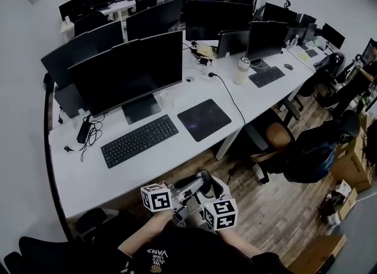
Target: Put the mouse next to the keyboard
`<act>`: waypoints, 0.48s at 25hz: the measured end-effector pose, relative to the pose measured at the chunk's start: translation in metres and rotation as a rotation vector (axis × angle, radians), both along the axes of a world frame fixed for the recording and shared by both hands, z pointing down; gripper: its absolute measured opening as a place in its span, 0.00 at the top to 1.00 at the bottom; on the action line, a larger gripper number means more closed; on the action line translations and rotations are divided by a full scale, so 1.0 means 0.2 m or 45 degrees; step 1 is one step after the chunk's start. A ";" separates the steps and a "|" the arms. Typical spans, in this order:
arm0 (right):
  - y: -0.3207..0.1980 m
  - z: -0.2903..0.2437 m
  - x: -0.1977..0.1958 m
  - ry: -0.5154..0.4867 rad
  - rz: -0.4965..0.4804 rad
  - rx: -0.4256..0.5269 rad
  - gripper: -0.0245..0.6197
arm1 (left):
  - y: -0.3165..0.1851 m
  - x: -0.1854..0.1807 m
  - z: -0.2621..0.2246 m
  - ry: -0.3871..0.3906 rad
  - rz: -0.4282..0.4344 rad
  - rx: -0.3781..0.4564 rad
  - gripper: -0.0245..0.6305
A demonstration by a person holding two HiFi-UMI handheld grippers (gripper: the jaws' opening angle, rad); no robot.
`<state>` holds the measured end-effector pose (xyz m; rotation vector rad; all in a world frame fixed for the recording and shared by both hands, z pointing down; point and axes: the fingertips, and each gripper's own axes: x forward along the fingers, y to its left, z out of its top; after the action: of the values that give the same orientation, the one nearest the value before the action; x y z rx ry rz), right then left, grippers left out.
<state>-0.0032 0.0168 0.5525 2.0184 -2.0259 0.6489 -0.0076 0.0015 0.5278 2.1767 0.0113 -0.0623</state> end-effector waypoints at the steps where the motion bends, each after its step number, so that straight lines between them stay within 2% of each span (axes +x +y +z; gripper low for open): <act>1: -0.02 0.00 0.00 0.003 -0.007 -0.004 0.54 | -0.02 0.00 0.00 0.005 -0.008 -0.007 0.77; 7: -0.17 0.03 0.01 -0.004 -0.078 -0.010 0.54 | -0.17 0.01 0.04 -0.005 -0.077 -0.011 0.77; 12: -0.31 0.03 0.10 -0.013 -0.166 0.005 0.54 | -0.30 0.10 0.03 -0.029 -0.152 0.009 0.77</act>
<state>0.0177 -0.0452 0.5589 1.8691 -2.1443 0.6303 0.0121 -0.0590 0.5347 2.1833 -0.1317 -0.1061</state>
